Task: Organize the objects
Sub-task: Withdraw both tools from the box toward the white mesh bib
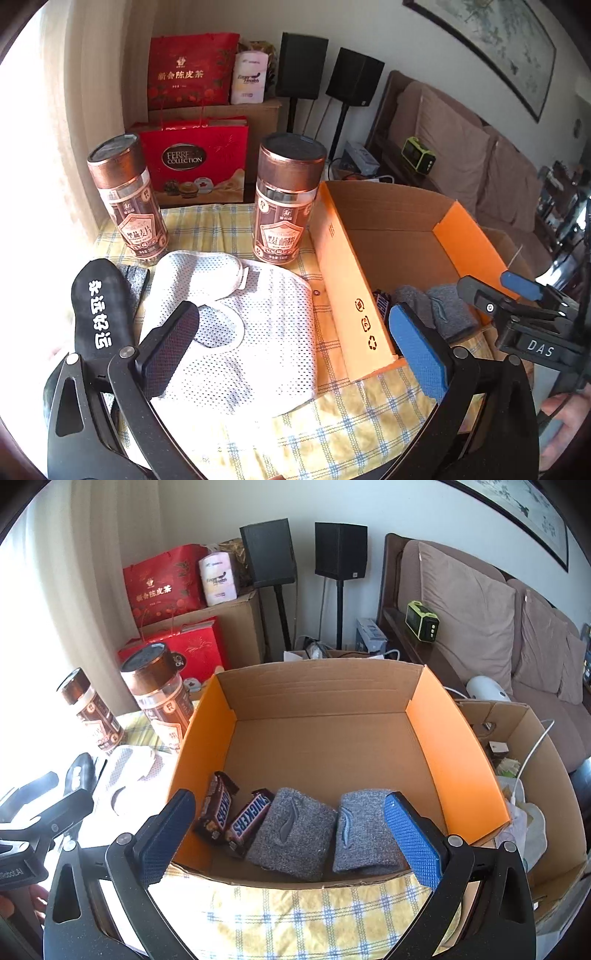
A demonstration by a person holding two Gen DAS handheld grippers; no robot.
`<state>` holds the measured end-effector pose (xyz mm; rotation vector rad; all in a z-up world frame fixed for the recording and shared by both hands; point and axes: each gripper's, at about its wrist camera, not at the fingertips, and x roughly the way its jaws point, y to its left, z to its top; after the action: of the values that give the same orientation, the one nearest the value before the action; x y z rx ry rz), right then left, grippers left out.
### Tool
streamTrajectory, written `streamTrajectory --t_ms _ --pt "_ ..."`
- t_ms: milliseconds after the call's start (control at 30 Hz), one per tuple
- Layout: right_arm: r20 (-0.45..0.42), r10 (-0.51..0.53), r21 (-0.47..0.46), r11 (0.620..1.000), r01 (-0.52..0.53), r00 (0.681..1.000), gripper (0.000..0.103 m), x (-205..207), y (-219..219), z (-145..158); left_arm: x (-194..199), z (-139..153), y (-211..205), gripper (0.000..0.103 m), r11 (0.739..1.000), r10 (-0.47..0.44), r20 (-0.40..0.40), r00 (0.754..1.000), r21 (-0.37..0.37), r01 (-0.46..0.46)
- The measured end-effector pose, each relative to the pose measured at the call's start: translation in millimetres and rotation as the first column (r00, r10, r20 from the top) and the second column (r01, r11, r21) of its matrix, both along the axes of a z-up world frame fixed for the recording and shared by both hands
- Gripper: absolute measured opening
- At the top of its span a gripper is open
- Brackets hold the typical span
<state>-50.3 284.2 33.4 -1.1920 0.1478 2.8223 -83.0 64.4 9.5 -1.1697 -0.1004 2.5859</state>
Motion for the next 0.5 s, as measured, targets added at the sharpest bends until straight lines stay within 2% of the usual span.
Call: streamTrajectory --t_ms 500 --pt "-0.017 0.099 0.013 0.995 -0.098 0.995 0.103 -6 -50 6 3 -3 -77 0.103 0.993 0.121 0.002 0.993 -0.010 -0.121"
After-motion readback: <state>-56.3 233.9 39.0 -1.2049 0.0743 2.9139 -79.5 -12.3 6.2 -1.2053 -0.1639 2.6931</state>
